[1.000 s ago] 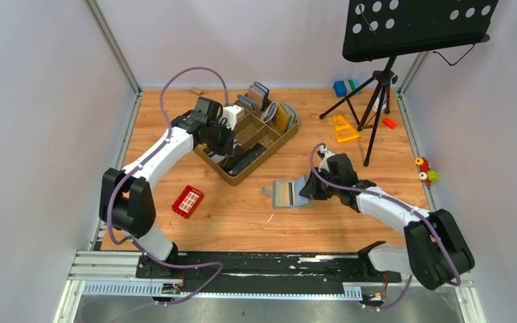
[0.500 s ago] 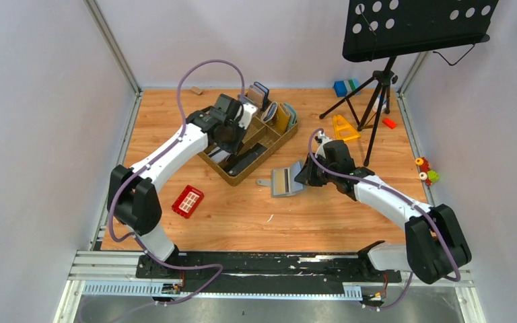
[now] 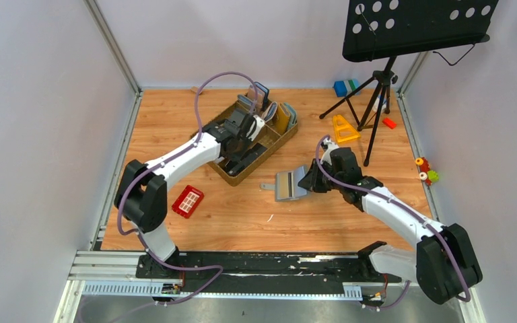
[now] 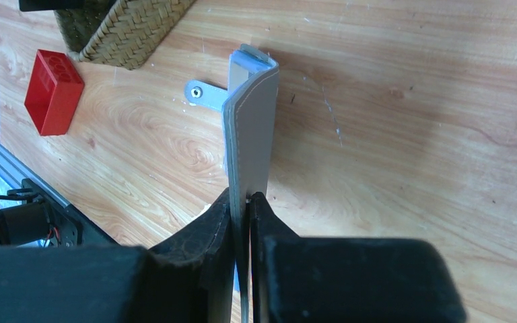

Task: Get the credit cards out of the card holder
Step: Place the credit card in the storage box, then remove the credit card from the card holder.

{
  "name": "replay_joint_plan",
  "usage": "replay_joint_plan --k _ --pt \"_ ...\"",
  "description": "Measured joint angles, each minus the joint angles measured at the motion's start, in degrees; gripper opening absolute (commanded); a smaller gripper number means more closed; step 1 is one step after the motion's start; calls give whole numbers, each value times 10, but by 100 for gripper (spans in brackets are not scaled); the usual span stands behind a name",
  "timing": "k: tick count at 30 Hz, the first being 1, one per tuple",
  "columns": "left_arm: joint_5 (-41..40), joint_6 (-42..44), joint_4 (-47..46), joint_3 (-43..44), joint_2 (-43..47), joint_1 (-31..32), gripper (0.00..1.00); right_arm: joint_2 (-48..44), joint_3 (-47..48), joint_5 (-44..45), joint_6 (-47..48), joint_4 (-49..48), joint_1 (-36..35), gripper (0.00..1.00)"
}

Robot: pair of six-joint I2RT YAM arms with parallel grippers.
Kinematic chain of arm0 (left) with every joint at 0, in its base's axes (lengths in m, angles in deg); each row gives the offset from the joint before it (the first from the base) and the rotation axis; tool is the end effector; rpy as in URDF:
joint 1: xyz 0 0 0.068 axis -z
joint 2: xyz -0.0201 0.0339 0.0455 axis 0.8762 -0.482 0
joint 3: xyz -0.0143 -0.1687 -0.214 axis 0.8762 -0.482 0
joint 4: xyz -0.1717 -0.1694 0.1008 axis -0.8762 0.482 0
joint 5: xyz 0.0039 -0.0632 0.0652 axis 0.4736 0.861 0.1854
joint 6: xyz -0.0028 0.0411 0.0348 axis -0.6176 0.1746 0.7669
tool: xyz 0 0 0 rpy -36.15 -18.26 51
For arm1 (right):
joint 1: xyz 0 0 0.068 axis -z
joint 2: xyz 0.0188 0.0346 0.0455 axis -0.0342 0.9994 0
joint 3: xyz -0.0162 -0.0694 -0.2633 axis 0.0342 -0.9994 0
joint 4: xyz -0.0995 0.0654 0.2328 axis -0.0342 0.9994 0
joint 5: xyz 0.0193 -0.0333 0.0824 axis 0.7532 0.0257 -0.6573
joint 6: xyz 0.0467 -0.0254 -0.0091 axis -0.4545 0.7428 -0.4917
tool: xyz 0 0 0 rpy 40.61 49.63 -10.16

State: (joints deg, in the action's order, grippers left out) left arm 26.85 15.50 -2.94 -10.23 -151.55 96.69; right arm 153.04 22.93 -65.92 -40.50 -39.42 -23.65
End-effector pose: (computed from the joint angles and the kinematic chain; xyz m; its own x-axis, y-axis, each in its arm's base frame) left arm 0.2995 -0.2046 0.2594 -0.6648 0.5387 -0.5175 0.5165 0.8320 0.2026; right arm 0.2106 0.1122 0.2089 -0.8174 0.1146 -0.5645 -0.2469 0.8156 0.5232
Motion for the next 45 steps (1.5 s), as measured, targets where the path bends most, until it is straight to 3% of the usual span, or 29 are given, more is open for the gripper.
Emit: replay_joint_plan --k 8,13,17,22,26,32,36,45 --pt "-67 5 -35 -10 -50 31 10 -22 -32 0 -4 0 0 0" --pt "-77 5 -41 -10 -71 40 40 -22 -32 -2 -3 -1 0 0" --pt "-66 -4 -35 -10 -69 43 50 -22 -32 -6 -4 -2 0 0" --pt "-40 -15 -12 -10 -43 43 69 -20 -32 -12 -4 -2 0 0" --pt "-23 -21 1 -11 20 43 98 -14 -32 -20 -3 -5 0 0" --pt "-10 -51 -16 -59 166 43 100 -7 -44 -40 -4 -28 1 0" --pt "4 -104 -59 -160 280 33 100 -8 -64 -52 -13 -52 1 0" --pt "195 -230 -204 -372 429 -3 100 -49 -109 -96 -40 -116 3 0"
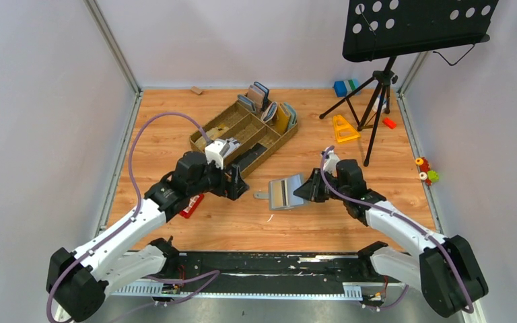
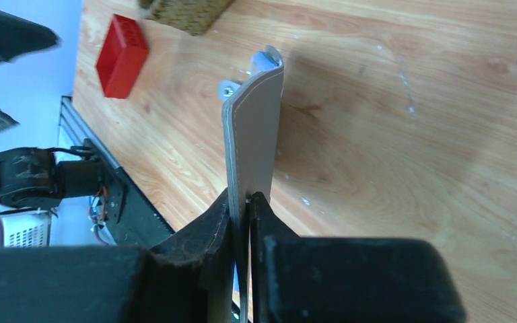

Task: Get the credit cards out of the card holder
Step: Remove the credit card from the card holder.

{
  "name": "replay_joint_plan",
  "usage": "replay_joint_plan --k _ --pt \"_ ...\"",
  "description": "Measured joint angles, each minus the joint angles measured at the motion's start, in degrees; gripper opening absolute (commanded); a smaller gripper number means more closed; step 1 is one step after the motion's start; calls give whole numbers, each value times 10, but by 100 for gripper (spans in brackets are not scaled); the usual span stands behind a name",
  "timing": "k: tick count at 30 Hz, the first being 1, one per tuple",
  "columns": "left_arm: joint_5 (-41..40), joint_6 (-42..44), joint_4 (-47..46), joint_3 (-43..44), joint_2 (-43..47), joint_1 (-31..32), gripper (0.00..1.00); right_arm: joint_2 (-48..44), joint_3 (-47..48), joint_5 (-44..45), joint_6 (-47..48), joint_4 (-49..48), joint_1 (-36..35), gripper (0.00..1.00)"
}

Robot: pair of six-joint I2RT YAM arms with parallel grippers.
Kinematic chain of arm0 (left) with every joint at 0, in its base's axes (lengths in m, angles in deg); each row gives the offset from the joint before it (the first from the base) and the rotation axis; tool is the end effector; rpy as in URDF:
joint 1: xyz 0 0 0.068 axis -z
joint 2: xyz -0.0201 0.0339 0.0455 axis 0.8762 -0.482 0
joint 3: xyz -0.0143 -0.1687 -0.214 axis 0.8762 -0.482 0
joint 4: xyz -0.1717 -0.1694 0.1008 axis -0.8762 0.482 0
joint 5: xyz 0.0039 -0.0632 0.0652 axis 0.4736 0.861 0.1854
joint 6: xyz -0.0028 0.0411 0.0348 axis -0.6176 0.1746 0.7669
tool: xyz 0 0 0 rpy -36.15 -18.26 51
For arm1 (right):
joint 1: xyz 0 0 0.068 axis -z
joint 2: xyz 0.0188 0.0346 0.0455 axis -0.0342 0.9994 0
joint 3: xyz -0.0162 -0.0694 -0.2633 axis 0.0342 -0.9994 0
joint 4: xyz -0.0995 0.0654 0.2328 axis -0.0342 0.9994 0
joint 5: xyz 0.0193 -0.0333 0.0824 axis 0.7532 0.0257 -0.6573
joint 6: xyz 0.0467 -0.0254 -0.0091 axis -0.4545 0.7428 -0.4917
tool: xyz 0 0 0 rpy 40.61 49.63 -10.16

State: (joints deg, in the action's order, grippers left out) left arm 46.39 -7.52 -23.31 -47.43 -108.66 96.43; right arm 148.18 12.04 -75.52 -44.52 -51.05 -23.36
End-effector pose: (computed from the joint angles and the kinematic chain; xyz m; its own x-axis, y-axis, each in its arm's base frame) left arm 0.1700 -0.1259 0.2720 -0.6346 0.0344 -0.7721 0.4765 0.8040 -0.3558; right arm 0.1866 0.1057 0.1839 -0.8295 0.1405 -0.5406 -0.3090 0.6907 0.6537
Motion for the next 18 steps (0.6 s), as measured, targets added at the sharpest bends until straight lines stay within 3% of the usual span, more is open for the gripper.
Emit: replay_joint_plan --k 7,18 --pt "139 -123 -178 -108 29 -25 100 -62 -2 -33 -12 -23 0 0" --pt "198 -210 -352 -159 27 -28 100 -83 -35 -103 -85 -109 0 0"
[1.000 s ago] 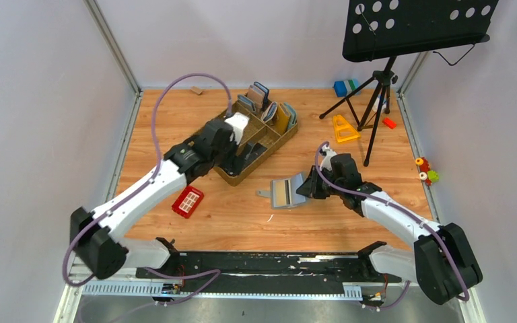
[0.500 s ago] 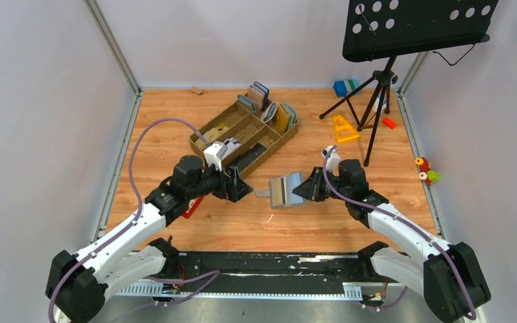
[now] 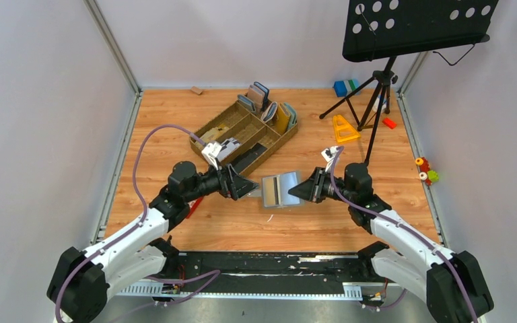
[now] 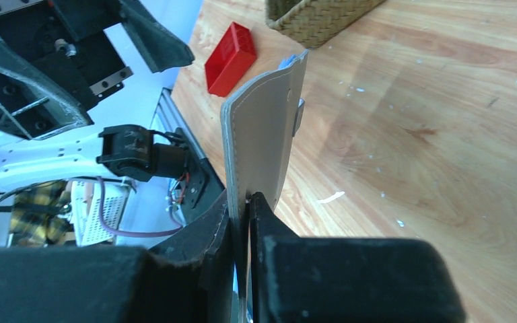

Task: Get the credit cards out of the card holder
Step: Remove the credit card from the card holder.

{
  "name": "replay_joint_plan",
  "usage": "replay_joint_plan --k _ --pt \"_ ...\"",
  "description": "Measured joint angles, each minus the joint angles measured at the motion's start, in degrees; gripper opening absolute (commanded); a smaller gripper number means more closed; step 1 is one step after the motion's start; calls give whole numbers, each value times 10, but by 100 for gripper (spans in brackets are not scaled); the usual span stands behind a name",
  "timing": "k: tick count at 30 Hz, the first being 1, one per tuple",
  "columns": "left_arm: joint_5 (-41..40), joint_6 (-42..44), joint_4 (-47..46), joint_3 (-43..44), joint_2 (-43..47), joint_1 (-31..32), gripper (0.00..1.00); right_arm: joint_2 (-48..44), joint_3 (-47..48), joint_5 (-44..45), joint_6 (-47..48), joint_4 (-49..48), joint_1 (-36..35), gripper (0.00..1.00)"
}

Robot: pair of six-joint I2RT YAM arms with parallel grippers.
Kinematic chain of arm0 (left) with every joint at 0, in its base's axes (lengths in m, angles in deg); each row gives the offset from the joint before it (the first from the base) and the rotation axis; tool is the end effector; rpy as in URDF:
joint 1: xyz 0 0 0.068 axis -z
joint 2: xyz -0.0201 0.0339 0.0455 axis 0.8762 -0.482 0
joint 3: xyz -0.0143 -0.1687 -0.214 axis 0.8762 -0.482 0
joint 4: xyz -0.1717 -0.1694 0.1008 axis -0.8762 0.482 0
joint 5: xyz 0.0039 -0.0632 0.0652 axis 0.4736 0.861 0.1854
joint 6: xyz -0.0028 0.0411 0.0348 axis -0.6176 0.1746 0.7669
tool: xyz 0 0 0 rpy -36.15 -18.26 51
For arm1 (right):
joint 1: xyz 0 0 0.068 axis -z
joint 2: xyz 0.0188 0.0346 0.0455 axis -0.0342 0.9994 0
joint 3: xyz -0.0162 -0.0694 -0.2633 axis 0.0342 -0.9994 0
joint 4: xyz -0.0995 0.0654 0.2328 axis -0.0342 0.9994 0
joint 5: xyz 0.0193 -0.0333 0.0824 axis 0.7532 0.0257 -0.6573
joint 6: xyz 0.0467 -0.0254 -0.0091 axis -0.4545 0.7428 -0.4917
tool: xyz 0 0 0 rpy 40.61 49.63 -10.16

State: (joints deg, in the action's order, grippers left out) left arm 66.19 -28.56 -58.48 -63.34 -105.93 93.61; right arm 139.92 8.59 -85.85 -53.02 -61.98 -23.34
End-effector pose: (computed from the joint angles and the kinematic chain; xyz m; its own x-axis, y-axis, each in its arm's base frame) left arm 0.1656 -0.1245 0.2464 -0.6753 -0.2603 -0.6900 0.5514 0.4431 -0.7068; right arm 0.1716 0.1045 0.2103 -0.7946 0.2070 -0.5708 -0.4329 0.4659 0.7717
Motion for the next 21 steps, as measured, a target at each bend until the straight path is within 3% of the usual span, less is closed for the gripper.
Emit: replay_joint_plan --k 13,21 --pt "22 -55 -80 -18 -55 -21 100 19 -1 -69 -80 -104 0 0" --pt "65 -55 -88 -29 -64 -89 100 10 2 -97 -114 -116 4 0"
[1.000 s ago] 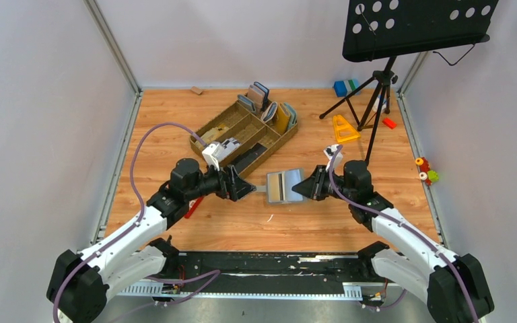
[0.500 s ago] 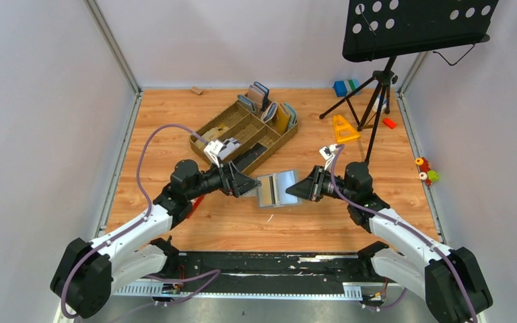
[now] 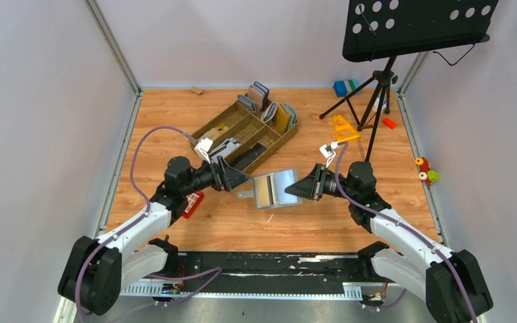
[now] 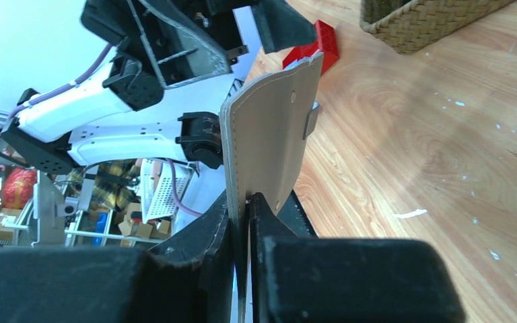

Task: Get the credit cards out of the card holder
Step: Remove the credit card from the card holder.

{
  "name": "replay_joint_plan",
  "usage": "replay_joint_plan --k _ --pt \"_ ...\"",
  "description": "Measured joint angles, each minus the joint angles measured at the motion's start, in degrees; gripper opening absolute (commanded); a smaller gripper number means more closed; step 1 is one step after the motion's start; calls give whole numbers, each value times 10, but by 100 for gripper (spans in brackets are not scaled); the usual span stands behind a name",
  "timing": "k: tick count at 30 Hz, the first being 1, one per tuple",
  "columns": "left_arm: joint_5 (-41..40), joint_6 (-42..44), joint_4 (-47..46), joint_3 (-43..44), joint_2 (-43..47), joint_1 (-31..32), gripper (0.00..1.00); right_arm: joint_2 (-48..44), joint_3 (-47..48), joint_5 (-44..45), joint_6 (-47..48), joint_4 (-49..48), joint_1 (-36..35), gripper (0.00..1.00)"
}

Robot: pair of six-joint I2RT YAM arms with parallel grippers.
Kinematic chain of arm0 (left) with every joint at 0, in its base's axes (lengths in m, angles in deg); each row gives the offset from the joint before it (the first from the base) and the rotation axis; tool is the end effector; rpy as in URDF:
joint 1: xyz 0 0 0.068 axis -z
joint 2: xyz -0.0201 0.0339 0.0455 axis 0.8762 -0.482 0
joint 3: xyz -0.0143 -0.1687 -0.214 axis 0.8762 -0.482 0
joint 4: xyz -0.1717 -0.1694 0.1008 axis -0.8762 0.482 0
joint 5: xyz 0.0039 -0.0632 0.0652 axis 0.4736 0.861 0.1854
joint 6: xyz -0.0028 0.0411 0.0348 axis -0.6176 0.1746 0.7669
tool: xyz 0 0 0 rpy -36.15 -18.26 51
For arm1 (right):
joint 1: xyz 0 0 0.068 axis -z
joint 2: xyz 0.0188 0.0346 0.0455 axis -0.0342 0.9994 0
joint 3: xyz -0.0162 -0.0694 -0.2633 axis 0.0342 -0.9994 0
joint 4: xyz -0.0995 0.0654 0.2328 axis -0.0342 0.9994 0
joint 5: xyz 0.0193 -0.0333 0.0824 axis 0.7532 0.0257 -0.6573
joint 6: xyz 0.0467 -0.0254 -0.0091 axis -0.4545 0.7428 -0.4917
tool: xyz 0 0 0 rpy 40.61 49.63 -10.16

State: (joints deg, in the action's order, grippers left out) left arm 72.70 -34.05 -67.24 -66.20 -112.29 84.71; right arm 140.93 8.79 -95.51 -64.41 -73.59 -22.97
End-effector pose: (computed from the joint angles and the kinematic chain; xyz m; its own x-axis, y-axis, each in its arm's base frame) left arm 0.1903 -0.1045 0.2241 -0.7212 -0.3417 -0.6026 0.4530 0.4255 -0.7834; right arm 0.1737 0.1091 0.2290 -0.8351 0.2160 -0.5060 -0.4517 0.2557 0.8547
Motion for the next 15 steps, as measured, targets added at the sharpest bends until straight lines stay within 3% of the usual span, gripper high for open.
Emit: replay_joint_plan --k 8,15 --pt "82 -11 -41 3 -29 -5 100 2 2 -29 -53 -57 2 0" --pt "108 -38 -93 2 -30 24 97 25 3 -41 -96 -117 3 0"
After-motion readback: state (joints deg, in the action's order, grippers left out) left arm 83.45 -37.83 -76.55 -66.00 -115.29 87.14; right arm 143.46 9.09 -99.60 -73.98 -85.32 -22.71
